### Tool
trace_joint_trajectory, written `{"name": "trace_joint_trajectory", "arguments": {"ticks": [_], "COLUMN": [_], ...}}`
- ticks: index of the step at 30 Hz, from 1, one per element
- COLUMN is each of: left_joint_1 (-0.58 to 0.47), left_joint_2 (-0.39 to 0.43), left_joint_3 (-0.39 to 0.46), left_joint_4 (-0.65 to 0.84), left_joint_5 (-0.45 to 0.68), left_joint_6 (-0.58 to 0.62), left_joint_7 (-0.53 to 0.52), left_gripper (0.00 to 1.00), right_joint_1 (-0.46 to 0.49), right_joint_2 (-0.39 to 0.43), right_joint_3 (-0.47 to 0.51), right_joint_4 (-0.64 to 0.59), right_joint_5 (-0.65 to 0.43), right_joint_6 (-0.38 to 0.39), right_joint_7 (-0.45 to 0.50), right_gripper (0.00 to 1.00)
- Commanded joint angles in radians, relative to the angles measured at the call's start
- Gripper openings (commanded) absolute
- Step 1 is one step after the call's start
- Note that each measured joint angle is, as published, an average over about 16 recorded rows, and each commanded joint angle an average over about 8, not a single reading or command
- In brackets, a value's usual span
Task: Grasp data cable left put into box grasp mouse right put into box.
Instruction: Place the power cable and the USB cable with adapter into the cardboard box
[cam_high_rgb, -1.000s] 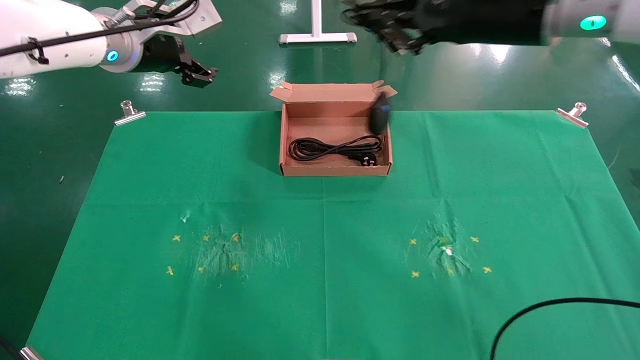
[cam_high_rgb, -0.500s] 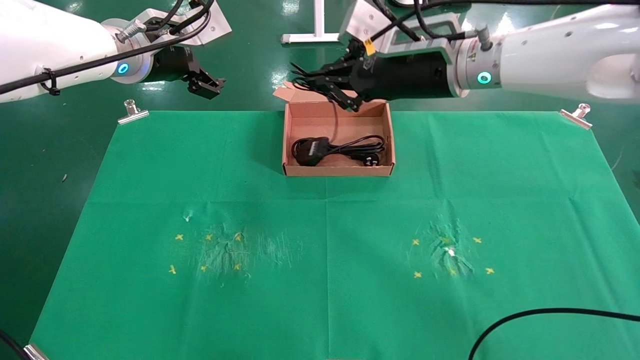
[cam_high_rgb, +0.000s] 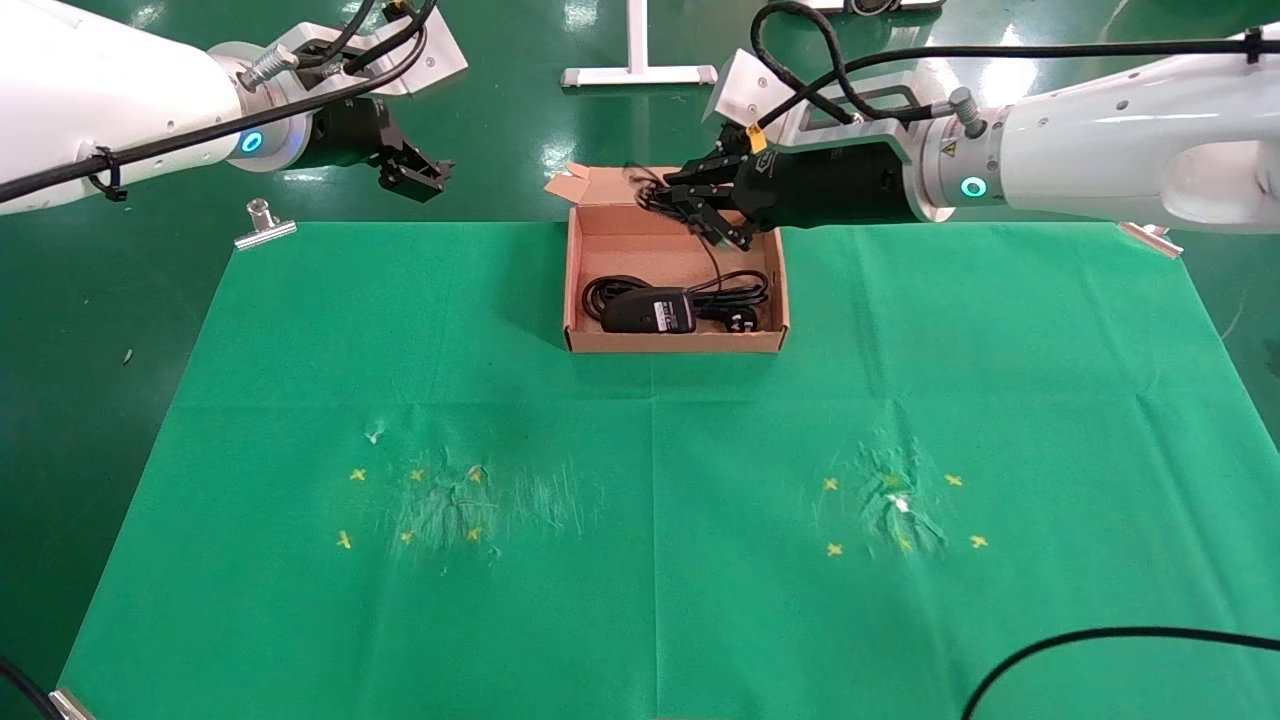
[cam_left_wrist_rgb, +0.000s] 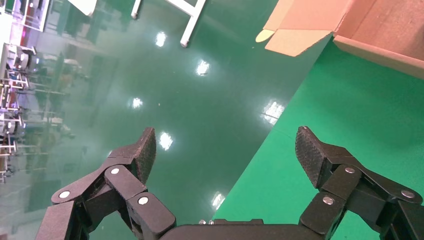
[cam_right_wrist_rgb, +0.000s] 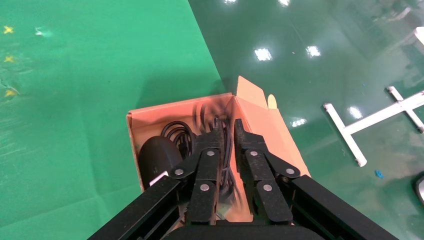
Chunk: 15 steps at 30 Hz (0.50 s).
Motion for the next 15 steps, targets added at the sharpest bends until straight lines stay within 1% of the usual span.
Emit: {"name": "trace_joint_trajectory", "arguments": {"ticks": [1,9,15], "left_joint_1": [0.0,0.0,0.0], "left_joint_2": [0.001,0.003,0.003], "left_joint_3": [0.0,0.0,0.0], "left_joint_4": [0.002,0.005,0.005], "left_joint_5": [-0.001,-0.004,-0.004], "left_joint_6": [0.0,-0.001,-0.001], "left_joint_7": [0.001,0.003,0.003], "left_gripper": [1.0,1.0,1.0], "right_joint_1": [0.0,-0.012,-0.068], "right_joint_2": [0.001,0.015,0.064], "right_joint_3": [0.002,0.01,0.028], "right_joint_4": [0.003,0.025,0.098], "right_joint_5": [0.003,0.023,0.087], "right_joint_6": [-0.002,-0.013,-0.041], "right_joint_7": [0.001,0.01,0.038], "right_gripper": [1.0,1.0,1.0]}}
